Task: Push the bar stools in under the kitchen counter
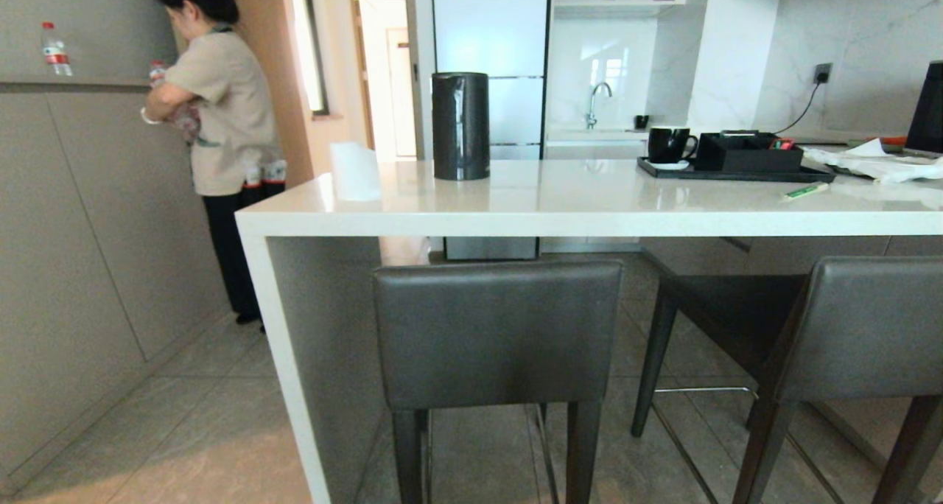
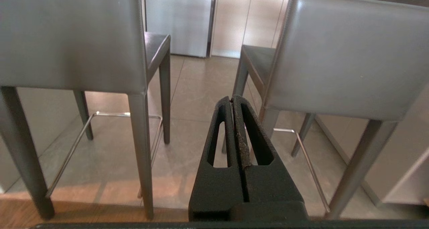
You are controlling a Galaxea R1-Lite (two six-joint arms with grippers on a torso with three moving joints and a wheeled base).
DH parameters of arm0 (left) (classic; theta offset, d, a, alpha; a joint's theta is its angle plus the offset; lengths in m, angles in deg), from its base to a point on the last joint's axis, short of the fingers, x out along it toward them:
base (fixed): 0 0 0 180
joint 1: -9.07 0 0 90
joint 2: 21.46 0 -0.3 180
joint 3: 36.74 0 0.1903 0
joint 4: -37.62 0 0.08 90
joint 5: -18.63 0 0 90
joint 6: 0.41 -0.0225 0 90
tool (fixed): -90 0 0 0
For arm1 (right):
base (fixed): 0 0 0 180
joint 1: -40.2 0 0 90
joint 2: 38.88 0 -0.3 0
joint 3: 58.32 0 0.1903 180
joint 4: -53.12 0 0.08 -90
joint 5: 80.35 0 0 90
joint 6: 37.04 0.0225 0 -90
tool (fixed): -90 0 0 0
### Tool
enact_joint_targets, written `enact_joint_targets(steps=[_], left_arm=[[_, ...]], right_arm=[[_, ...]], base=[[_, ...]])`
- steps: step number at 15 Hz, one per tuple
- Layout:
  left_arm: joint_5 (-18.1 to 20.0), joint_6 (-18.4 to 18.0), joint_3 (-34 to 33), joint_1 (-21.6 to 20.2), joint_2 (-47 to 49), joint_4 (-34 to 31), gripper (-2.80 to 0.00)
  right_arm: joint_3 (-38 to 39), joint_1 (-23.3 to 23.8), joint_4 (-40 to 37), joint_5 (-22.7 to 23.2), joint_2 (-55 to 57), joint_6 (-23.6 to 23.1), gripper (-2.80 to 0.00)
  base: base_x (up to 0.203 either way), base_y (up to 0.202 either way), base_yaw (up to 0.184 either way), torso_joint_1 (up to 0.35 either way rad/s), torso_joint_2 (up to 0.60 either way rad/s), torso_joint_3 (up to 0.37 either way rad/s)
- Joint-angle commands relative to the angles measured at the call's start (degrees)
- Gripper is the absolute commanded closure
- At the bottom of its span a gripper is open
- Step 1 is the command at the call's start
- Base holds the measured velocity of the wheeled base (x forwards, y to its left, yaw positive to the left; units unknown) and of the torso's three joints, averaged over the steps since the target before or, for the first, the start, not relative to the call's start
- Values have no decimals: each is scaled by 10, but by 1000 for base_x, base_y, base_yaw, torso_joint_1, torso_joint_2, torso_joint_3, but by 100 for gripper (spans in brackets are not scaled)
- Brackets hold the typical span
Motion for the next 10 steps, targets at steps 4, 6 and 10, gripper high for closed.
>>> enact_joint_targets(steps=[4, 6, 10], left_arm=[[-42, -30, -79, -1, 0, 15, 0], [-52, -38, -110, 0, 0, 95, 0], [-51, -38, -108, 1, 0, 80, 0]], right_arm=[[92, 0, 100, 6, -4, 3, 0], [92, 0, 87, 5, -3, 17, 0], [92, 0, 85, 11, -3, 16, 0]], base=[[0, 0, 0, 0, 0, 0], [0, 0, 0, 0, 0, 0], [0, 0, 0, 0, 0, 0]])
